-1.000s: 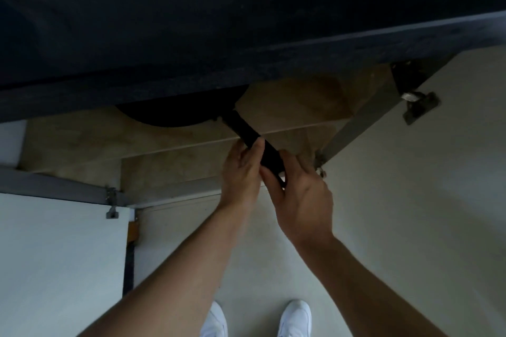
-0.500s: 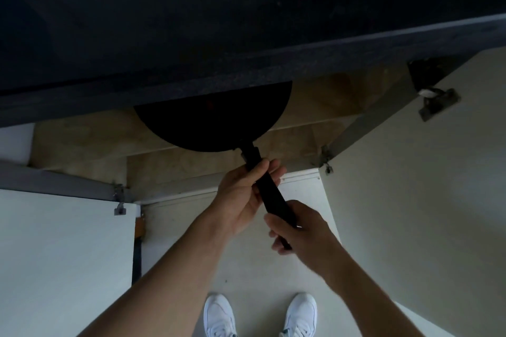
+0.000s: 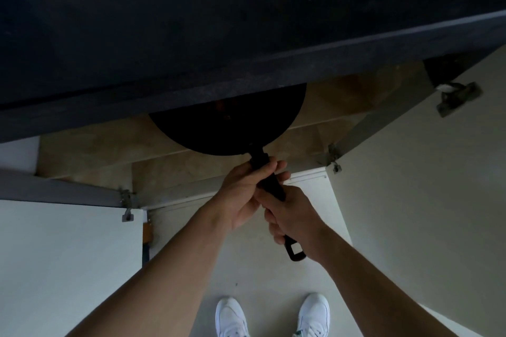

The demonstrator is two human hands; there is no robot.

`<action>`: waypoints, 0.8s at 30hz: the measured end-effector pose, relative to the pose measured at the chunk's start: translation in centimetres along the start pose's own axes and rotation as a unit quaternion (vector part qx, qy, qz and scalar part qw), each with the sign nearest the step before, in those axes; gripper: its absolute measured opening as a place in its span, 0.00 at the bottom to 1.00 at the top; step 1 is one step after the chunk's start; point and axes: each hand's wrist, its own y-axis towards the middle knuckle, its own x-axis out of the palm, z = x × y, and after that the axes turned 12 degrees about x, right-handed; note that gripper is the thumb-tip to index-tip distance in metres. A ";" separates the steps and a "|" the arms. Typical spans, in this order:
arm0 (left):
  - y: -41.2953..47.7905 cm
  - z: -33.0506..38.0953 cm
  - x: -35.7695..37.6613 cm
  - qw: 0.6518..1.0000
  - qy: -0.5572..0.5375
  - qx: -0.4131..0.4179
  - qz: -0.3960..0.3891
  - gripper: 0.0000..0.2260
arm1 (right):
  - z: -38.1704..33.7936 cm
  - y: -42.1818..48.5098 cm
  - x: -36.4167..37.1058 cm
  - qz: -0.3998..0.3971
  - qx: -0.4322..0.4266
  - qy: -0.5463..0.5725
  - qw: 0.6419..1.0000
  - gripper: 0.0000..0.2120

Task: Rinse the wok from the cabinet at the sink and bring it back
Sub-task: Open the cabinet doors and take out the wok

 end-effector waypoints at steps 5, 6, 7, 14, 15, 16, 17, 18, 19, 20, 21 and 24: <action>-1.6 -0.5 -0.8 0.999 -0.033 0.001 -0.010 0.07 | 1.5 -0.9 1.4 0.038 -0.035 -0.017 0.999 0.17; -2.2 -0.6 -0.8 1.000 -0.028 -0.004 -0.012 0.08 | 2.1 -1.4 1.6 0.041 -0.035 -0.012 0.999 0.17; -3.0 -0.7 -0.8 1.000 -0.027 -0.010 -0.012 0.09 | 2.6 -2.0 1.7 0.040 -0.035 -0.006 0.999 0.18; -11.0 -1.3 0.2 0.998 -0.005 -0.062 0.000 0.11 | 6.1 -9.9 3.5 0.070 -0.036 -0.020 0.997 0.17; -12.4 -1.5 0.4 0.997 -0.002 -0.074 0.004 0.11 | 6.7 -11.5 3.9 0.087 -0.035 -0.040 0.995 0.18; -13.9 -1.9 0.5 0.996 -0.003 -0.087 0.009 0.11 | 7.3 -13.0 4.2 0.106 -0.034 -0.059 0.992 0.18; -15.4 -2.4 0.5 0.995 -0.008 -0.098 0.013 0.11 | 8.0 -14.5 4.6 0.123 -0.033 -0.075 0.989 0.18; -16.8 -2.7 0.6 0.994 -0.009 -0.108 0.017 0.11 | 8.7 -16.0 5.0 0.137 -0.030 -0.085 0.986 0.18; -18.2 -3.1 0.7 0.993 -0.006 -0.120 0.021 0.10 | 9.2 -17.4 5.4 0.149 -0.024 -0.088 0.985 0.17; -19.7 -3.5 0.8 0.991 0.001 -0.130 0.024 0.08 | 10.1 -18.7 5.7 0.162 -0.013 -0.088 0.983 0.18; -21.3 -3.8 1.0 0.990 0.007 -0.137 0.024 0.06 | 11.3 -19.8 6.1 0.174 0.000 -0.086 0.981 0.18; -26.2 -4.5 1.6 0.987 0.023 -0.156 0.018 0.04 | 14.7 -23.5 7.5 0.192 0.054 -0.091 0.976 0.22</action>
